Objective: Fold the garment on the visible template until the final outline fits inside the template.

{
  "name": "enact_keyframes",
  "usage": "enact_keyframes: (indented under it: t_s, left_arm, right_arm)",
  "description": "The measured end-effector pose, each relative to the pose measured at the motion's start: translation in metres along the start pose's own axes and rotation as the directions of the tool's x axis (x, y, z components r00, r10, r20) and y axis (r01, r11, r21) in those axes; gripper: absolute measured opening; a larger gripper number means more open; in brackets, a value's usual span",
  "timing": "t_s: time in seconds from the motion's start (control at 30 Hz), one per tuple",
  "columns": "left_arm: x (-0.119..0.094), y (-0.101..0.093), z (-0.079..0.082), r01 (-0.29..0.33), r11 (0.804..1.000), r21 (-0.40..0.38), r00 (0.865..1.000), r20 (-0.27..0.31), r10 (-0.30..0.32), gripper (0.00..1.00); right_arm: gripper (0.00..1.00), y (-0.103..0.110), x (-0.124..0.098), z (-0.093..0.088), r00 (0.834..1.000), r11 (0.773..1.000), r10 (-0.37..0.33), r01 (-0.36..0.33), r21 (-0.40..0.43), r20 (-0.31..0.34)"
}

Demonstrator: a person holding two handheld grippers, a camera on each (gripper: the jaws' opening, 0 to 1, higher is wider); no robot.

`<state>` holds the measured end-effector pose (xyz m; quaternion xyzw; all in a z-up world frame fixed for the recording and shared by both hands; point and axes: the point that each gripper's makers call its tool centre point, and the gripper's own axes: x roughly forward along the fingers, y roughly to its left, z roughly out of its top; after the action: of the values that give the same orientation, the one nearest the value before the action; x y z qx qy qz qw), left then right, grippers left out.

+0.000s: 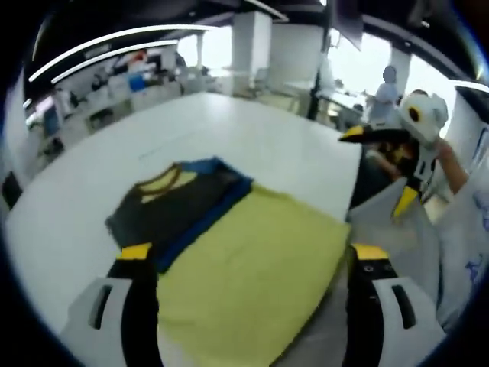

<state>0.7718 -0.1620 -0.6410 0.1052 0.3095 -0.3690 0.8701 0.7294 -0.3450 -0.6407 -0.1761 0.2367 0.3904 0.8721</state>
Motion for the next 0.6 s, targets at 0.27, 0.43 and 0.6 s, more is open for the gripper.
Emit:
enact_keyframes:
  t_s: [0.27, 0.43, 0.6]
  left_arm:
    - [-0.014, 0.009, -0.005, -0.024, 1.0, 0.019, 1.0, 0.005, 0.024, 0.99]
    - [-0.031, 0.015, -0.003, -0.035, 0.999, 0.034, 0.999, 0.023, 0.035, 0.99]
    - [-0.042, 0.018, -0.006, -0.047, 0.998, 0.038, 0.999, 0.029, 0.046, 0.99]
  right_arm:
    - [1.0, 0.0, 0.003, 0.004, 0.999, 0.999, -0.034, 0.034, 0.012, 0.007]
    - [1.0, -0.001, 0.006, 0.005, 0.999, 0.999, -0.046, 0.046, 0.009, -0.006]
    - [1.0, 0.004, -0.001, 0.011, 0.999, 0.998, -0.049, 0.049, 0.027, 0.014]
